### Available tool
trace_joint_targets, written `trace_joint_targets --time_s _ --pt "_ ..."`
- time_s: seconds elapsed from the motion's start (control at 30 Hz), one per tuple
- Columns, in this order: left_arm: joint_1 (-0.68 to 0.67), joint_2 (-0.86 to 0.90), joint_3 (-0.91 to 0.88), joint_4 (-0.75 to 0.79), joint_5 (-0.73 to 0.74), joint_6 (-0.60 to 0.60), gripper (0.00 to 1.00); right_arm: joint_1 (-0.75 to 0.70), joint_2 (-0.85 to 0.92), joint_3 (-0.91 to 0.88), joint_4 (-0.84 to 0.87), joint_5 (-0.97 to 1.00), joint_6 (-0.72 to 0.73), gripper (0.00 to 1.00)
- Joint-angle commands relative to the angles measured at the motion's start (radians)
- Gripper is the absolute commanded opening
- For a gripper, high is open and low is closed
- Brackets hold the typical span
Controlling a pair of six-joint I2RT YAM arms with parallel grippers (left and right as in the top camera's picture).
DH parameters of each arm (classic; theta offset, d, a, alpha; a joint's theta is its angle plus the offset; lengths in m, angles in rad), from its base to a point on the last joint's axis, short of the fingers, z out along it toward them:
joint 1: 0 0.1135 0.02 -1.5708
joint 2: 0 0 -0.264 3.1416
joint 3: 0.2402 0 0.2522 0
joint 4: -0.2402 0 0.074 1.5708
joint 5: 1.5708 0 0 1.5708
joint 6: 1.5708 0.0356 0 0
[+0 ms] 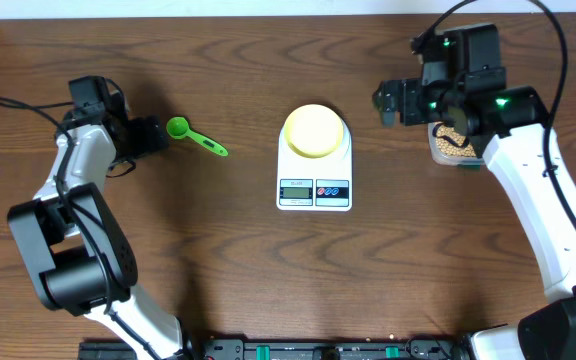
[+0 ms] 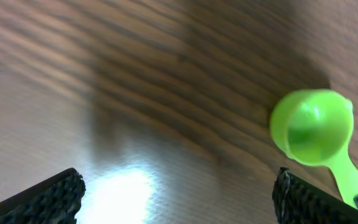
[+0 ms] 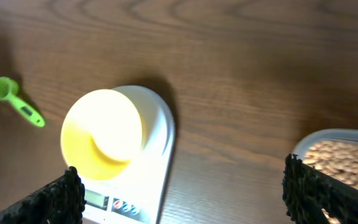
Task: Scoop item into bowl and weigh 50g on scale
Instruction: 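Move the left gripper to the green scoop and the right gripper toward the scale, then grasp the green scoop's bowl end with the left gripper and lift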
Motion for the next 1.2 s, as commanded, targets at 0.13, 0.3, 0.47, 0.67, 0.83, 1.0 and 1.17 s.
trace_joint_targets --time_s 0.13,0.3,0.47,0.67,0.83,1.0,1.17 --pt "-0.005 0.029 0.016 0.080 0.068 0.140 0.99 0.063 -0.032 0.016 -0.059 -0.026 0.021 0.99" --pt "-0.005 0.048 0.016 0.142 0.072 0.141 0.99 0.069 -0.032 0.016 -0.071 -0.024 0.021 0.99" --pt "-0.005 0.074 0.016 0.196 0.083 0.140 0.99 0.069 -0.033 0.016 -0.080 -0.024 0.022 0.99" --pt "-0.012 0.115 0.016 0.205 0.128 0.140 0.99 0.069 -0.033 0.016 -0.096 -0.024 0.022 0.99" --pt "-0.032 0.118 0.016 0.231 0.131 0.140 0.99 0.069 -0.033 0.016 -0.101 -0.028 0.022 0.99" --pt "-0.050 0.118 0.016 0.259 0.131 0.140 0.98 0.069 -0.035 0.016 -0.108 -0.028 0.022 0.99" --pt "-0.058 0.130 0.016 0.265 0.130 0.140 0.87 0.069 -0.048 0.017 -0.108 -0.027 0.021 0.99"
